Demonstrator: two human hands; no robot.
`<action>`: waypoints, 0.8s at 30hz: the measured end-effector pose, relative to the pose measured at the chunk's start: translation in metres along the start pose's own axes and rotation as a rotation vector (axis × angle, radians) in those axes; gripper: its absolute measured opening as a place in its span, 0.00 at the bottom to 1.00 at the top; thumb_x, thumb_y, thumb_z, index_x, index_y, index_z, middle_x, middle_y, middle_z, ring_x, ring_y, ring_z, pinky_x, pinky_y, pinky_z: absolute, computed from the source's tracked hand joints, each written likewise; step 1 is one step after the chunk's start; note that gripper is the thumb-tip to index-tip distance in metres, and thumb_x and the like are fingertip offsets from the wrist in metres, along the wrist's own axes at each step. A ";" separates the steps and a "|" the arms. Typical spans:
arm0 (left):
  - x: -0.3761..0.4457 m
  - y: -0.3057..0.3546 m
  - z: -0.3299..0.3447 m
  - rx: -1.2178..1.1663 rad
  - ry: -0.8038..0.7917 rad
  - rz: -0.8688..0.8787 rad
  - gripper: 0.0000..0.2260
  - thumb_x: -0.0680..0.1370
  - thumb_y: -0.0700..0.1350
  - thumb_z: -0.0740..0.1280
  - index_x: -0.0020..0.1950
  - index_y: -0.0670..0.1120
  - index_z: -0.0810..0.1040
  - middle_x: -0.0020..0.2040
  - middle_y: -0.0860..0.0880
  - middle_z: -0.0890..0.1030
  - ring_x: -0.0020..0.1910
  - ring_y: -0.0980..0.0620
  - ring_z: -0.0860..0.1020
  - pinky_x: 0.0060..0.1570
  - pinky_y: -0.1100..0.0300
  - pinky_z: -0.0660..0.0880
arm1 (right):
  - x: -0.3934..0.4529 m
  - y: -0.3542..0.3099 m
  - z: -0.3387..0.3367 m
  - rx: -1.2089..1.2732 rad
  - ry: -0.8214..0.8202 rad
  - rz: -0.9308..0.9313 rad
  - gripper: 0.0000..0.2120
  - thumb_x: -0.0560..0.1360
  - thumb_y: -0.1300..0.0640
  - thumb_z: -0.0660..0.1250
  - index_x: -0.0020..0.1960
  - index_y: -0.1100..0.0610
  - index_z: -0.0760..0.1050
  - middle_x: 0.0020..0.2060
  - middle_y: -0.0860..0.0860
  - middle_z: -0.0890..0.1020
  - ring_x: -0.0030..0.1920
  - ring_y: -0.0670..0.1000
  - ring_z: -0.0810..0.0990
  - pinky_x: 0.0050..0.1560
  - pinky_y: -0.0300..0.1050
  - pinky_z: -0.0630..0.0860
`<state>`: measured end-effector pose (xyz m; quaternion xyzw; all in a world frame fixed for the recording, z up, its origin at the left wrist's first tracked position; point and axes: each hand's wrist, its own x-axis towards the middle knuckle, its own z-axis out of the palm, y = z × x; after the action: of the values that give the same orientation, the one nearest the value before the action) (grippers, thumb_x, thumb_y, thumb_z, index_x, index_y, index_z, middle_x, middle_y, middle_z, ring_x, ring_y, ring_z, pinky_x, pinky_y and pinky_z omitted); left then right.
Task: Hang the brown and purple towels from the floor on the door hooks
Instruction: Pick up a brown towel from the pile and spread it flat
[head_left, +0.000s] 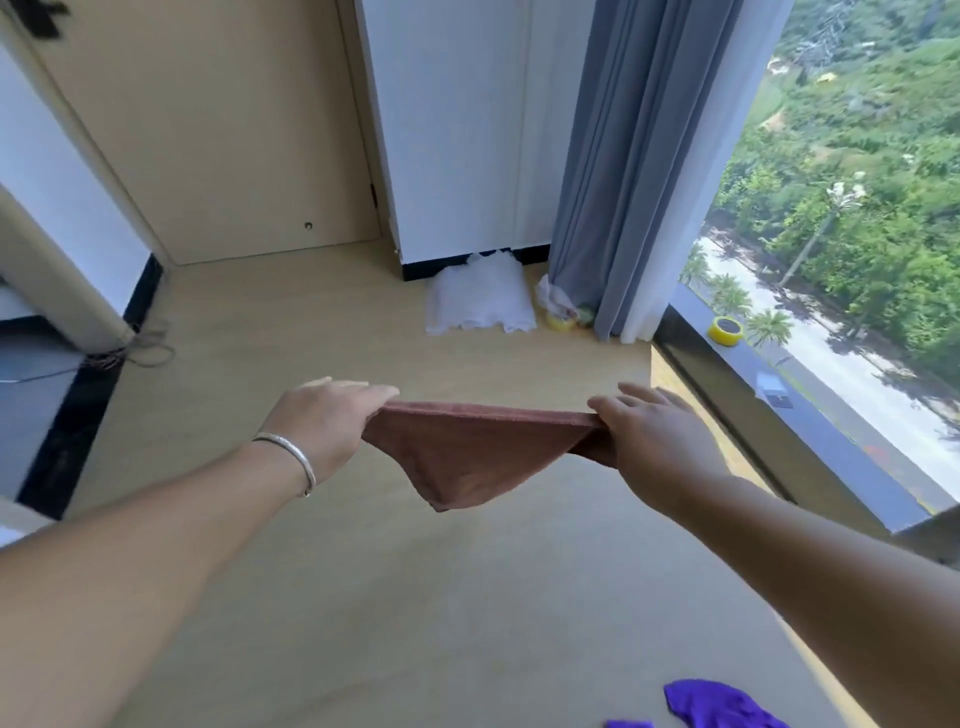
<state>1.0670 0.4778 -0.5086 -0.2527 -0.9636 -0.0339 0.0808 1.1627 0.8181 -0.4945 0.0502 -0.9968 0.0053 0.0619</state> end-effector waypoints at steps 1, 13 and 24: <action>-0.020 -0.003 0.003 0.001 -0.002 0.000 0.22 0.74 0.35 0.63 0.63 0.55 0.78 0.54 0.54 0.82 0.54 0.47 0.80 0.56 0.55 0.73 | -0.010 -0.010 0.011 0.013 -0.025 -0.017 0.17 0.79 0.41 0.58 0.62 0.48 0.74 0.57 0.43 0.82 0.70 0.52 0.69 0.68 0.49 0.65; -0.300 0.039 0.114 -0.027 -0.629 -0.278 0.30 0.74 0.32 0.55 0.69 0.61 0.68 0.76 0.60 0.61 0.75 0.45 0.62 0.66 0.61 0.65 | -0.214 -0.107 0.182 0.203 -0.542 -0.241 0.18 0.77 0.60 0.56 0.63 0.46 0.73 0.57 0.45 0.80 0.64 0.50 0.72 0.59 0.46 0.71; -0.479 0.095 0.227 -0.051 -0.899 -0.249 0.18 0.72 0.32 0.56 0.56 0.50 0.72 0.55 0.48 0.75 0.58 0.47 0.74 0.59 0.58 0.66 | -0.380 -0.148 0.296 0.249 -0.818 -0.339 0.10 0.75 0.50 0.66 0.56 0.43 0.78 0.47 0.42 0.83 0.55 0.43 0.79 0.50 0.35 0.75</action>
<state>1.4935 0.3539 -0.8125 -0.1266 -0.9248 0.0457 -0.3557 1.5161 0.7033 -0.8347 0.2174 -0.9089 0.0947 -0.3431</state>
